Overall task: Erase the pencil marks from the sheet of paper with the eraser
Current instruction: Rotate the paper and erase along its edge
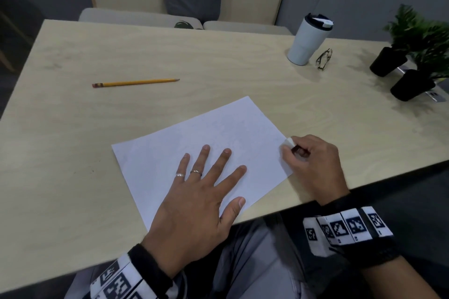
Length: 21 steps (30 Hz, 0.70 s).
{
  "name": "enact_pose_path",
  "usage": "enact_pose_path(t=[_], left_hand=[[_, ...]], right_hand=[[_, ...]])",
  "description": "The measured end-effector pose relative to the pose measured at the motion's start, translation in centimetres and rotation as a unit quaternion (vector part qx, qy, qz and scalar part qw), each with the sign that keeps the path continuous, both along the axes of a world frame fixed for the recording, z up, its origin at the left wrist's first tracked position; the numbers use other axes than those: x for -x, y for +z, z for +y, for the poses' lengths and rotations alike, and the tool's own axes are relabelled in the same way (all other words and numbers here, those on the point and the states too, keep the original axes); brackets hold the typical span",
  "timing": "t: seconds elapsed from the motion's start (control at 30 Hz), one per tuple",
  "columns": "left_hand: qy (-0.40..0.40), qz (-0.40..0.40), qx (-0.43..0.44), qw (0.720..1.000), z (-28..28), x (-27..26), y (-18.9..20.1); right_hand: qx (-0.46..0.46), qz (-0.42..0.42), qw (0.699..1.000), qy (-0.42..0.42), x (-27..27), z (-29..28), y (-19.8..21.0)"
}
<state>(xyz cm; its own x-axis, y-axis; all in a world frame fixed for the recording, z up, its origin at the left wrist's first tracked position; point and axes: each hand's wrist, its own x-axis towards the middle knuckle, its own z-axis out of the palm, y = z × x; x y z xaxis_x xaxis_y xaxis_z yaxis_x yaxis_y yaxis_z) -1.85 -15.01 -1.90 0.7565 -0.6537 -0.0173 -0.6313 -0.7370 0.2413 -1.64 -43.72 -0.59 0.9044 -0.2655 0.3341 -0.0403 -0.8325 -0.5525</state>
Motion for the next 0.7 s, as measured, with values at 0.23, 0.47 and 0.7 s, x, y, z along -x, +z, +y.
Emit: enact_pose_path(t=[0.23, 0.47, 0.7], left_hand=[[0.003, 0.003, 0.009, 1.0, -0.1, 0.0, 0.0], [0.004, 0.005, 0.013, 1.0, 0.0, 0.0, 0.0], [0.005, 0.001, 0.009, 1.0, 0.0, 0.1, 0.1]], right_hand=[[0.021, 0.006, 0.998, 0.053, 1.7, 3.4, 0.0], [0.059, 0.003, 0.996, 0.073, 1.4, 4.9, 0.7], [0.061, -0.011, 0.998, 0.029, 0.2, 3.2, 0.0]])
